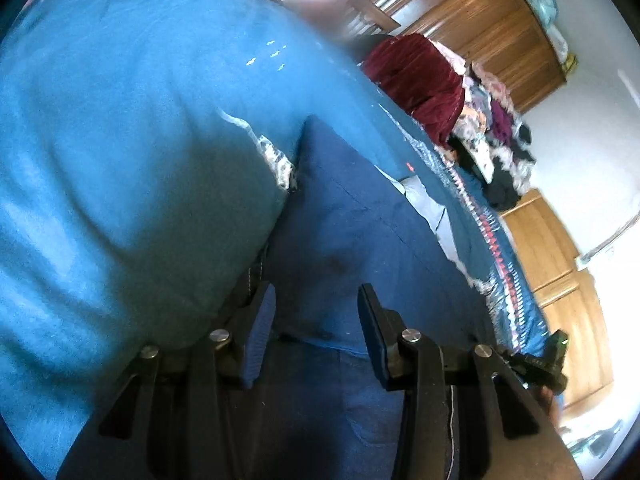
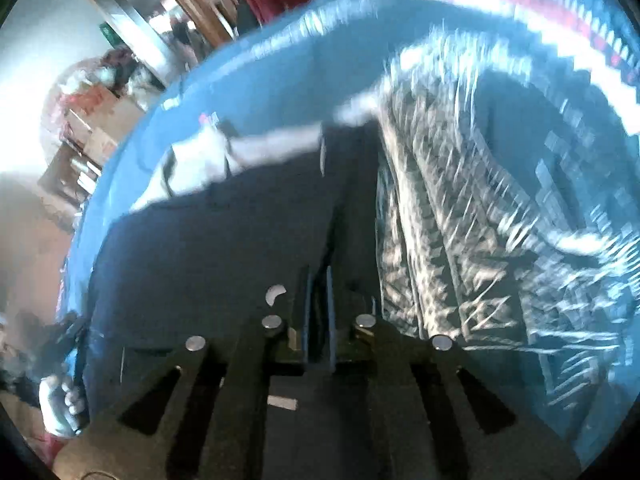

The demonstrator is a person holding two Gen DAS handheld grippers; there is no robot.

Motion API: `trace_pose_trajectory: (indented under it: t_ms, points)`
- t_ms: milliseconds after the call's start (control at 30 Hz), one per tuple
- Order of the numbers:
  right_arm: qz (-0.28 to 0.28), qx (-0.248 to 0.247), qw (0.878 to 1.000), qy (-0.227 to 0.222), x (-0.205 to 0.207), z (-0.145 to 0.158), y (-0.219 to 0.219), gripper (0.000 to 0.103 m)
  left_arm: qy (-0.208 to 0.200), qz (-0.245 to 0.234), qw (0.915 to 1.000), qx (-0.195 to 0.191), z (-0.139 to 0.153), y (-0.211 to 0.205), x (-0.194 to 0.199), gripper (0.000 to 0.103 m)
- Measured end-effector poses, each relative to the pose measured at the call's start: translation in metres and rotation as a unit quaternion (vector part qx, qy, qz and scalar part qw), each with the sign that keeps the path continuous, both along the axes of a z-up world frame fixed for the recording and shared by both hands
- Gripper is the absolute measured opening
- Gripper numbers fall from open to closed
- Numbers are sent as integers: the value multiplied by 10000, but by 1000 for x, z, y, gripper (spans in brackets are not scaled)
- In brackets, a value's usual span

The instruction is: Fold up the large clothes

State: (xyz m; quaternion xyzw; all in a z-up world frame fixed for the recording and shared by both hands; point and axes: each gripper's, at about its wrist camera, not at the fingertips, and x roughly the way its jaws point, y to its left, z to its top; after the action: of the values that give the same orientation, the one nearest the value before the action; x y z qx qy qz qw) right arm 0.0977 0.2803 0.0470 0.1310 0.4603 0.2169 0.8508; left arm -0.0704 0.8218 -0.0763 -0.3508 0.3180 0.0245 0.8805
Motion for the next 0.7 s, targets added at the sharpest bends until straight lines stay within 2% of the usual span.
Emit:
trace_pose_trajectory:
  t_ms: [67, 100, 133, 167, 200, 233, 267, 300, 333, 367, 400, 467, 500, 533, 633, 700]
  points:
    - [227, 94, 9992, -305, -6, 10, 13, 14, -44, -145, 9995, 289, 14, -8, 0, 53]
    - [574, 202, 9977, -301, -5, 7, 26, 15, 39, -188, 9991, 375, 14, -9, 2, 60]
    - [901, 326, 9952, -202, -3, -1, 38, 17, 154, -198, 9988, 412, 11, -9, 5, 63]
    - [1206, 413, 9918, -22, 0, -14, 49, 21, 432, -158, 9981, 418, -2, -5, 11, 63]
    - [1476, 313, 9881, 307, 3, -34, 61, 21, 534, -150, 9978, 367, -10, -2, 13, 61]
    - [1567, 151, 9859, 559, 6, -52, 64, 8, 502, -143, 9983, 243, -15, 3, 13, 60]
    - [1494, 144, 9873, 521, 5, -56, 55, 0, 461, -114, 9988, 93, -13, 8, 10, 58]
    - [1402, 304, 9879, 597, 2, -51, 40, 0, 555, -105, 9984, 66, -10, 12, 7, 54]
    - [1161, 209, 9913, 586, -5, -40, 23, 2, 632, -102, 9979, 123, -5, 16, 1, 55]
    - [1010, -17, 9938, 466, -14, -30, 12, 12, 708, -54, 9971, 275, 1, 19, -9, 56]
    - [923, -268, 9951, 251, -30, -15, -1, 19, 868, -11, 9947, 557, 7, 21, -20, 56]
    - [627, -672, 9957, -137, -66, 9, -18, 51, 975, -109, 9885, 1152, 20, 9, -39, 57]
    - [381, -847, 9953, -282, -87, 17, -23, 58, 938, -148, 9869, 1307, 26, 0, -45, 58]
    - [171, -1002, 9940, -395, -108, 22, -22, 69, 859, -196, 9856, 1442, 33, -13, -52, 61]
    - [267, -1199, 9902, -666, -152, 15, 0, 69, 572, -292, 9792, 1926, 42, -71, -64, 64]
    - [371, -1316, 9883, -680, -171, 4, 20, 69, 515, -330, 9743, 2170, 34, -108, -64, 64]
